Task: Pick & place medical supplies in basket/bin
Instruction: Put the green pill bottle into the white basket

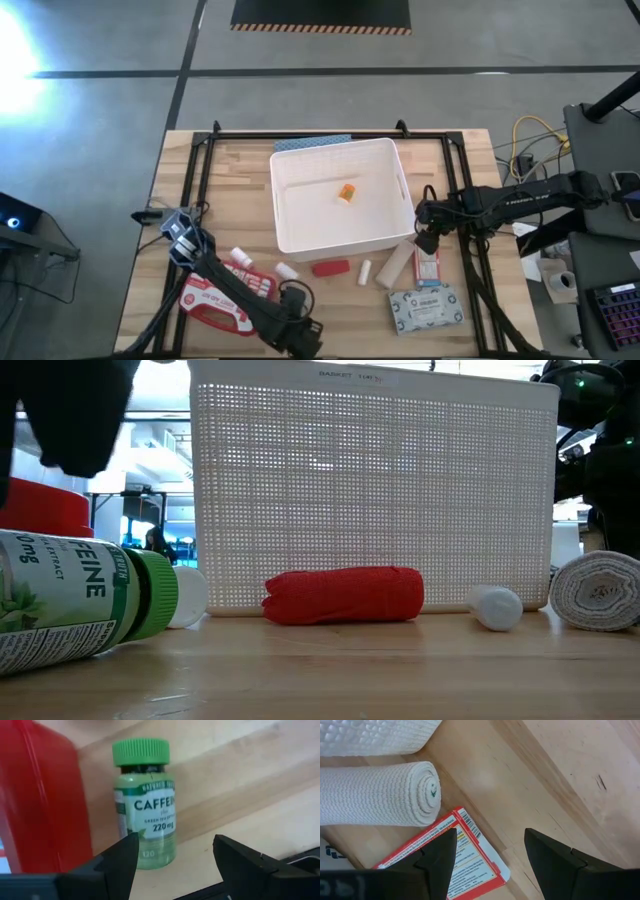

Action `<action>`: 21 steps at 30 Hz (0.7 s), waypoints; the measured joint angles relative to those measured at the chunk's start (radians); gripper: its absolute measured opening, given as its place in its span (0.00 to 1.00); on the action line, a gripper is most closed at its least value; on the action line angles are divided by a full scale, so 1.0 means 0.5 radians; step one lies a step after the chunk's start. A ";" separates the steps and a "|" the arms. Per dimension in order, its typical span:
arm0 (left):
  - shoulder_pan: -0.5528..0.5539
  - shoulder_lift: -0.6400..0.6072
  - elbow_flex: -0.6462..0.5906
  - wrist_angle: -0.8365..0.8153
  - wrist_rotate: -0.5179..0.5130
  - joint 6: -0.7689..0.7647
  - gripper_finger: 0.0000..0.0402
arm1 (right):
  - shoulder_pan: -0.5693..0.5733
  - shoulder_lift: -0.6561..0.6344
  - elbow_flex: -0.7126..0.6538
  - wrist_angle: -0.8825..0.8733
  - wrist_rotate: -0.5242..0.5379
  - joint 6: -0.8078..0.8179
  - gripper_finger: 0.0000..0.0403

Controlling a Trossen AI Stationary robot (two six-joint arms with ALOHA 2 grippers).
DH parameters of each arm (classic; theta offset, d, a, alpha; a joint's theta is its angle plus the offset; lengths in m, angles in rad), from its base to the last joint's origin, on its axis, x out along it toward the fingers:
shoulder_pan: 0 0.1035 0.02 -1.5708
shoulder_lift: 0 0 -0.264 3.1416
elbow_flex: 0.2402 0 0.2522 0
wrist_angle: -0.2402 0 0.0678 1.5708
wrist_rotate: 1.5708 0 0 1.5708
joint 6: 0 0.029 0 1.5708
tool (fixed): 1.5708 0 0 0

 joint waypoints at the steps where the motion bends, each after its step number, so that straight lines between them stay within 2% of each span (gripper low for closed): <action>1: 0.001 0.000 -0.005 -0.019 -0.002 0.000 0.59 | 0.000 0.000 -0.003 0.004 0.000 0.000 0.56; 4: -0.003 -0.001 -0.065 -0.079 0.004 0.000 0.59 | 0.000 0.000 -0.013 0.005 0.001 0.000 0.56; 9: -0.003 -0.001 -0.207 0.011 0.150 -0.001 0.59 | 0.000 0.000 -0.029 0.006 0.000 0.042 0.56; 15: 0.000 -0.013 -0.320 0.294 0.158 0.000 0.59 | -0.001 0.000 -0.045 0.017 0.000 0.045 0.56; 21: 0.000 -0.017 -0.420 0.339 0.155 -0.003 0.59 | -0.001 0.000 -0.047 0.025 0.000 0.045 0.56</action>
